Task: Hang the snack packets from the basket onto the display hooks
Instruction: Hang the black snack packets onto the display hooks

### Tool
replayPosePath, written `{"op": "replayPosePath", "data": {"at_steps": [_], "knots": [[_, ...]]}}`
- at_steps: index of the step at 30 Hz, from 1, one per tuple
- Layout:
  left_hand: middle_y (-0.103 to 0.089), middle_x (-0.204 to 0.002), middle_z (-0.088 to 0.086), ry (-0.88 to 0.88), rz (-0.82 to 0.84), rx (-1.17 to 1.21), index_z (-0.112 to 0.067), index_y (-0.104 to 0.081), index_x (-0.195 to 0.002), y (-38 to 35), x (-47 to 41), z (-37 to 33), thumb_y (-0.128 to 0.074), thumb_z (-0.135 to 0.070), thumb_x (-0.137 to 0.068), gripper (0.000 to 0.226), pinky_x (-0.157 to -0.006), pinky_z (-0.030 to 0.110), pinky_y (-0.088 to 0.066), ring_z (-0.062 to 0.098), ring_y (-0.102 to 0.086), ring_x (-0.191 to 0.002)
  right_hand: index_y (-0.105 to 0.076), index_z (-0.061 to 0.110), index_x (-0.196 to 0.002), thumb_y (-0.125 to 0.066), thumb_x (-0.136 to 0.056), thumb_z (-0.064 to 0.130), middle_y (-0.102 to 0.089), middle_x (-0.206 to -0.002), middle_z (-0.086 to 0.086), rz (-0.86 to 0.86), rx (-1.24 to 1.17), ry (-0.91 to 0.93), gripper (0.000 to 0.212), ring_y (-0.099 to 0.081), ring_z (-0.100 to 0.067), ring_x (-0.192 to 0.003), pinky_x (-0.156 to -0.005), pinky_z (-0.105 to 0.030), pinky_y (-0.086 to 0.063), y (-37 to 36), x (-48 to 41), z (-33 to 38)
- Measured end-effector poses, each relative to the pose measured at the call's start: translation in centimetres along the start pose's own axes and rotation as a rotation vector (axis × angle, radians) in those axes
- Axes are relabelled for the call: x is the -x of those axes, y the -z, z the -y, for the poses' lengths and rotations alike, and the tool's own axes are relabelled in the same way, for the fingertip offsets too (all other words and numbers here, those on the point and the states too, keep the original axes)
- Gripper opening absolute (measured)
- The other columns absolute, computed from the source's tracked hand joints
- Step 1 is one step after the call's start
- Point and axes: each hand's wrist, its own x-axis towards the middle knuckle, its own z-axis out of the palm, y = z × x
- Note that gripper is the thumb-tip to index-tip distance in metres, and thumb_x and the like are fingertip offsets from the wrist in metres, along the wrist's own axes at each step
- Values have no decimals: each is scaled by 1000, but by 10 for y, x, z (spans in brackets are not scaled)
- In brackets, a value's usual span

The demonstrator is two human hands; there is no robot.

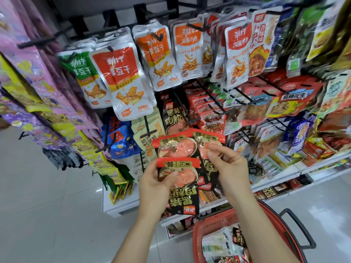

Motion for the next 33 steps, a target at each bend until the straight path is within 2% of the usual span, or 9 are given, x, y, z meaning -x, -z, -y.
{"op": "replayPosePath", "data": {"at_steps": [5, 9, 12, 15, 21, 25, 28, 31, 33], "knots": [[-70, -107, 1, 15, -33, 42, -44, -53, -113, 26, 6, 2, -65, 12, -80, 66, -83, 38, -55, 20, -67, -101, -55, 13, -93, -68, -86, 1, -52, -52, 19, -59, 99, 89, 19, -48, 3, -53, -56, -9, -38, 16, -5, 14], [-57, -128, -16, -75, 57, -145, -68, -29, -129, 41, 12, -8, -61, 9, -85, 94, -85, 24, -55, 0, -60, -110, -49, 31, -106, -70, -85, 1, -71, -80, -2, 7, 79, 90, 42, -63, -20, -80, -78, -26, -49, 20, -4, 22], [-39, -126, -37, -207, 140, -473, -70, -22, -132, 44, 13, -15, -60, -2, -90, 88, -97, 13, -36, -19, -41, -113, -59, 28, -101, -69, -86, 0, -72, -92, 3, 21, 79, 69, 33, -63, -13, -92, -83, -29, -49, 18, -3, 28], [-46, -118, -24, -267, 244, -645, -73, -48, -110, 45, 6, -7, -59, -2, -91, 74, -92, 6, -33, -12, -44, -107, -67, 17, -87, -62, -87, -6, -69, -105, -1, -18, -136, -82, 23, -63, -17, -102, -85, -34, -51, 16, -5, 27], [-56, -106, -20, -157, 124, -414, -48, -67, -79, 21, 5, -8, -70, -4, -84, 44, -87, 7, -41, -11, -53, -97, -64, 11, -88, -59, -85, -9, -70, -92, -6, -157, -500, -264, 21, -67, -13, -75, -56, -22, -52, -4, 12, 14], [-44, -137, -11, -27, 127, -317, -36, -68, -94, 11, 6, -22, -70, -11, -85, 27, -114, 31, -29, -1, -38, -129, -57, 20, -81, -60, -89, -6, -63, -106, 1, -295, -549, -268, 27, -56, -9, -62, -44, -18, -40, -15, 25, 8], [-46, -137, -8, -1, 178, -221, -33, -72, -90, 9, 7, -21, -67, -16, -87, 18, -110, 17, -27, -17, -30, -125, -52, 22, -80, -62, -88, -4, -59, -107, 3, -355, -506, -264, 29, -43, -9, -52, -42, -20, -30, -16, 29, 5], [-62, -129, -1, 41, 201, -132, -36, -77, -92, 8, 6, -9, -65, -59, -76, 31, -112, 54, -30, 19, -36, -139, -48, 21, -78, -63, -89, -2, -62, -106, -1, -404, -495, -263, 30, -40, -9, -50, -40, -21, -30, -16, 30, 2], [-71, -106, 6, 39, 213, -86, -24, -77, -85, 9, 7, -1, -59, -78, -69, 59, -106, 60, -36, 34, -50, -126, -48, 22, -76, -64, -88, -2, -63, -110, -2, -423, -500, -253, 31, -44, -8, -53, -47, -22, -35, -16, 29, 1]]}}
